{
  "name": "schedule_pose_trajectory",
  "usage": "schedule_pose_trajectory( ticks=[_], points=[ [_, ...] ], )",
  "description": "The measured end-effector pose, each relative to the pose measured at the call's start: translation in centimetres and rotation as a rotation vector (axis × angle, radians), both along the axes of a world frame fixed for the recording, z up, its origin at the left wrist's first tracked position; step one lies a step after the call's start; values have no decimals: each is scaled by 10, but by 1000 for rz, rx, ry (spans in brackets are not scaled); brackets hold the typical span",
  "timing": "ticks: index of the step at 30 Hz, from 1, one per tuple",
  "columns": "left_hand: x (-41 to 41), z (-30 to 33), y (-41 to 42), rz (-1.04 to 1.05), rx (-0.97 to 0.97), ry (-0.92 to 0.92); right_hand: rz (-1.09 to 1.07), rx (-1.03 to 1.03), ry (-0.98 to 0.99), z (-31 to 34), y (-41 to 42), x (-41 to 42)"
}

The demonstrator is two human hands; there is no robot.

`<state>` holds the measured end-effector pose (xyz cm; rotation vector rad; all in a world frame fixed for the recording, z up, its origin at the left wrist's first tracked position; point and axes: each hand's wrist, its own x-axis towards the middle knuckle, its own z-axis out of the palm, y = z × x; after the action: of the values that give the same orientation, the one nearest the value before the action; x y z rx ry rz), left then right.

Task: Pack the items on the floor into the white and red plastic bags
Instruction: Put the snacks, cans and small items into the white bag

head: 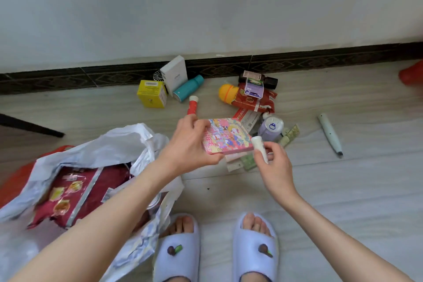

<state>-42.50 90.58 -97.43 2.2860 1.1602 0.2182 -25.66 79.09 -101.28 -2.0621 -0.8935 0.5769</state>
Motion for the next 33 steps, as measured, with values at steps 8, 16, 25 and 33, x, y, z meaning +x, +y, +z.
schedule_pose_trajectory(
  ticks=[8, 16, 25, 33],
  points=[
    [-130, 90, -43, 313, 273, -120, 433, -20, -1, 136, 35, -85],
    [-259, 53, -96, 692, -2, -44, 891, -228, -382, 177, 61, -209],
    [-298, -7, -145, 747, 46, 272, 870, -472, -74, 64, 43, -272],
    [-313, -1, -162, 779, 137, 377, 765, -463, 72, 39, 43, -277]
  ],
)
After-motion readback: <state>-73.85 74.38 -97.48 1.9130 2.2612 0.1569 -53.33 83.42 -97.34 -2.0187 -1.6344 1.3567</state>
